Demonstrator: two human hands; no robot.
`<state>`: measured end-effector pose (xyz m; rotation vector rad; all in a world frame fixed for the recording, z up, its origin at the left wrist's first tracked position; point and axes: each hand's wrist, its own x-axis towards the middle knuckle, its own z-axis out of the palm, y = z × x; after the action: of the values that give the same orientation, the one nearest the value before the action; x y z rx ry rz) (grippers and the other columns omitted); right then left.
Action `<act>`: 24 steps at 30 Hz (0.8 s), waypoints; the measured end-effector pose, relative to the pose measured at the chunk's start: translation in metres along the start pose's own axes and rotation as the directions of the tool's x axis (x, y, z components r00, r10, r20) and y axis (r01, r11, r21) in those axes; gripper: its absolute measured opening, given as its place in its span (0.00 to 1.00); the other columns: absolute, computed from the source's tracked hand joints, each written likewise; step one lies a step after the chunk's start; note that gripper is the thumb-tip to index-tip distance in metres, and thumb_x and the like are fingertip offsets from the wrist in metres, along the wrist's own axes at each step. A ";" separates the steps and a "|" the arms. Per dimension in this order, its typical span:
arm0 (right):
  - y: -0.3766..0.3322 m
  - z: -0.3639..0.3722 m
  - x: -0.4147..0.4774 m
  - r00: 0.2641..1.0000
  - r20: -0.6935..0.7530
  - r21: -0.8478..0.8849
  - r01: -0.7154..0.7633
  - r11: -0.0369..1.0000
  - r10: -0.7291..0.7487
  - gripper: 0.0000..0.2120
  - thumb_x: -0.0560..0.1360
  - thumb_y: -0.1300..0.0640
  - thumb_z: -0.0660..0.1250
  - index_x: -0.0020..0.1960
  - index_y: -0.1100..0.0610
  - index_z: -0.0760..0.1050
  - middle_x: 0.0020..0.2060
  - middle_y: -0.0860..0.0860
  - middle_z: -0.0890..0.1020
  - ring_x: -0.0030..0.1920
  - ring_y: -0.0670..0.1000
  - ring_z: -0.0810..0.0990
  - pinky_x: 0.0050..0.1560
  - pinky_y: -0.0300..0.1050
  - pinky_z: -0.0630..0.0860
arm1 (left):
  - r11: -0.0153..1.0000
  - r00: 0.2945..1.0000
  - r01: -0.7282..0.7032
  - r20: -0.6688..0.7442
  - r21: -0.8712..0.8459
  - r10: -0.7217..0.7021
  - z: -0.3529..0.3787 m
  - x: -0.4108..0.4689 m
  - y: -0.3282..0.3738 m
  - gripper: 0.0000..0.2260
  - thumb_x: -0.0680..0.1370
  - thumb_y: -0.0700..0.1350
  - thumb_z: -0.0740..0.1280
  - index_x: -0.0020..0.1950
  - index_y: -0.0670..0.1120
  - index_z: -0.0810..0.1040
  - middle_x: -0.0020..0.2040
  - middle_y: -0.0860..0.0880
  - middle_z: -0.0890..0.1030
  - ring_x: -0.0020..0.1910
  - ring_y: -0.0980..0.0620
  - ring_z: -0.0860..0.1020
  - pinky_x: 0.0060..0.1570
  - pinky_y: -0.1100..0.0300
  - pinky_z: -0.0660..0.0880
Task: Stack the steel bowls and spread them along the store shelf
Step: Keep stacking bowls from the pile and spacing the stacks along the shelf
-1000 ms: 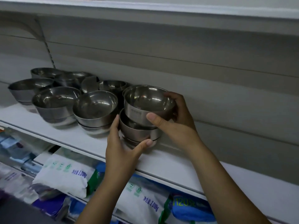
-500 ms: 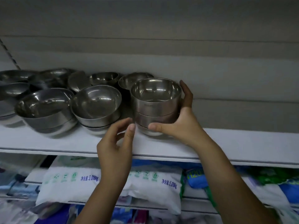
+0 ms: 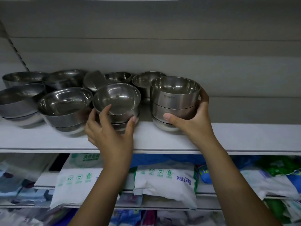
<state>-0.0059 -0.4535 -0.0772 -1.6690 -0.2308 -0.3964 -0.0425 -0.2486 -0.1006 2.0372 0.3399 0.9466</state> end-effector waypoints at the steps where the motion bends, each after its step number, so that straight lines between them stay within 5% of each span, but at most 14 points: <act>1: 0.000 0.001 0.000 1.000 -0.010 0.004 0.005 1.000 -0.005 0.55 0.59 0.50 0.86 0.76 0.38 0.56 0.69 0.37 0.70 0.68 0.39 0.74 0.67 0.46 0.77 | 1.000 1.000 -0.008 -0.004 0.002 0.008 0.000 0.002 -0.002 0.28 0.72 0.58 0.76 0.67 0.52 0.73 0.76 0.44 0.65 0.76 0.44 0.59 0.71 0.45 0.57; 10: -0.014 0.004 0.002 0.995 -0.081 0.030 0.053 0.998 -0.051 0.58 0.59 0.49 0.86 0.77 0.37 0.53 0.73 0.44 0.69 0.71 0.45 0.73 0.66 0.53 0.78 | 0.980 0.994 -0.068 -0.094 -0.185 0.051 -0.007 0.014 0.010 0.21 0.68 0.58 0.79 0.55 0.54 0.75 0.69 0.46 0.71 0.74 0.48 0.65 0.70 0.41 0.65; 16: -0.024 -0.012 -0.006 0.973 -0.219 0.070 0.092 0.993 -0.075 0.59 0.63 0.56 0.85 0.79 0.37 0.50 0.70 0.39 0.70 0.66 0.37 0.76 0.61 0.40 0.79 | 0.928 0.992 -0.114 -0.099 -0.355 0.083 -0.007 0.027 0.042 0.21 0.69 0.54 0.80 0.57 0.53 0.76 0.65 0.44 0.72 0.63 0.47 0.75 0.63 0.58 0.72; 22: -0.019 -0.051 -0.020 0.936 -0.352 0.034 0.028 0.999 -0.014 0.61 0.63 0.56 0.83 0.80 0.37 0.45 0.73 0.47 0.71 0.66 0.39 0.77 0.60 0.32 0.77 | 0.900 0.994 -0.111 -0.030 -0.421 0.109 0.009 0.021 0.063 0.23 0.69 0.55 0.80 0.58 0.51 0.76 0.60 0.51 0.72 0.56 0.56 0.76 0.58 0.72 0.70; 24: -0.016 -0.064 -0.026 0.925 -0.380 0.002 -0.015 1.000 0.015 0.61 0.64 0.58 0.83 0.80 0.35 0.43 0.72 0.46 0.73 0.66 0.39 0.77 0.64 0.37 0.76 | 0.897 0.993 -0.095 0.016 -0.432 0.113 0.015 0.017 0.068 0.23 0.68 0.57 0.79 0.57 0.51 0.76 0.59 0.51 0.73 0.56 0.54 0.77 0.58 0.71 0.70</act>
<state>-0.0439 -0.5121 -0.0669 -1.5581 0.0713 -0.6982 -0.0265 -0.2898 -0.0441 1.6744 -0.0081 0.9466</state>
